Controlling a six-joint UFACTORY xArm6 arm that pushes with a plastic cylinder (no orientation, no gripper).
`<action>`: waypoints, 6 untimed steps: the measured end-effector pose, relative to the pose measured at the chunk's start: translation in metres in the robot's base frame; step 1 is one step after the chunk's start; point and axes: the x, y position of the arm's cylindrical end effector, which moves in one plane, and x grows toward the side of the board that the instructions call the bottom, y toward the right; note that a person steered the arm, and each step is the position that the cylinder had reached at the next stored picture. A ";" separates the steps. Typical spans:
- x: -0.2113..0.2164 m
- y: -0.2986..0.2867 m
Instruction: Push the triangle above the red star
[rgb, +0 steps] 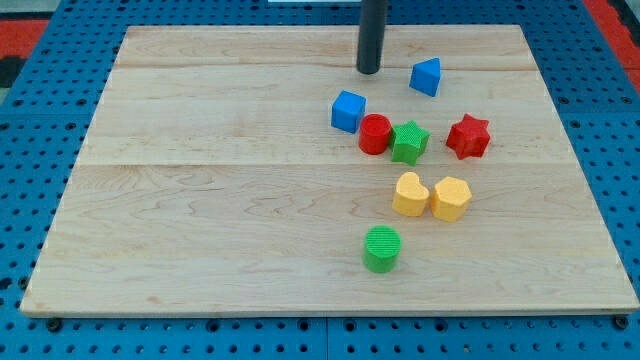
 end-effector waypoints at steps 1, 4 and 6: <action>0.017 0.043; -0.009 0.090; 0.012 0.145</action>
